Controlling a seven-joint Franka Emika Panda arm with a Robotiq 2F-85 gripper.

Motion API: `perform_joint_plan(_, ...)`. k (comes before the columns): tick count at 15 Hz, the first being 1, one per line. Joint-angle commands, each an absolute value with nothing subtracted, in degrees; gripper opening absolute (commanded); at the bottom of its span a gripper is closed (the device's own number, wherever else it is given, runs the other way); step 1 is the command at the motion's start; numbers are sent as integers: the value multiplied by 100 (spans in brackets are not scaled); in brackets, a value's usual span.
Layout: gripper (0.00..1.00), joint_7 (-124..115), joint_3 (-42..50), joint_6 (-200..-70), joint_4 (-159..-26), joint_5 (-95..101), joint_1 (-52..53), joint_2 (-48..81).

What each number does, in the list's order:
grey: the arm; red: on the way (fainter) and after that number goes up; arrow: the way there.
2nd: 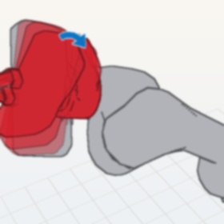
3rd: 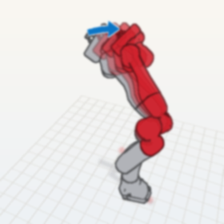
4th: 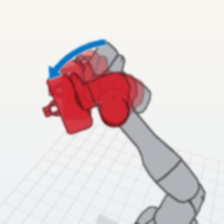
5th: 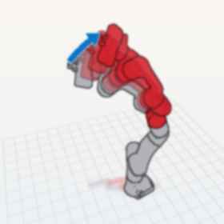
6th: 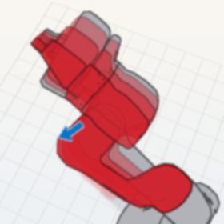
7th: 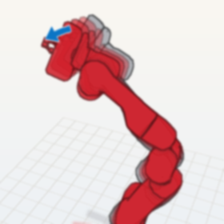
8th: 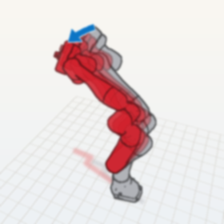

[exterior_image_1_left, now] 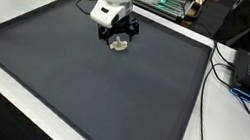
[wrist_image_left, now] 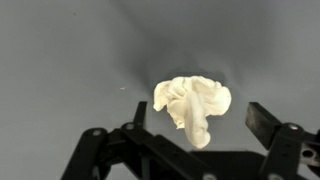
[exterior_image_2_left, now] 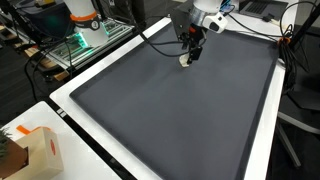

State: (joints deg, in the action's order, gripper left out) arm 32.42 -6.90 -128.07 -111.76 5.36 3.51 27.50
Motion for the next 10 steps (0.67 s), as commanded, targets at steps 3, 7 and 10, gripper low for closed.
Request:
perform_joint_plan(3, 100, 3109, -736, -12953, -11373, 669, 313, 2619)
perform_joint_plan(7, 100, 2991, -726, -12961, -11456, 679, 310, 2357)
perform_joint_plan(10, 100, 2967, -753, -12958, -11516, 541, 245, 2078)
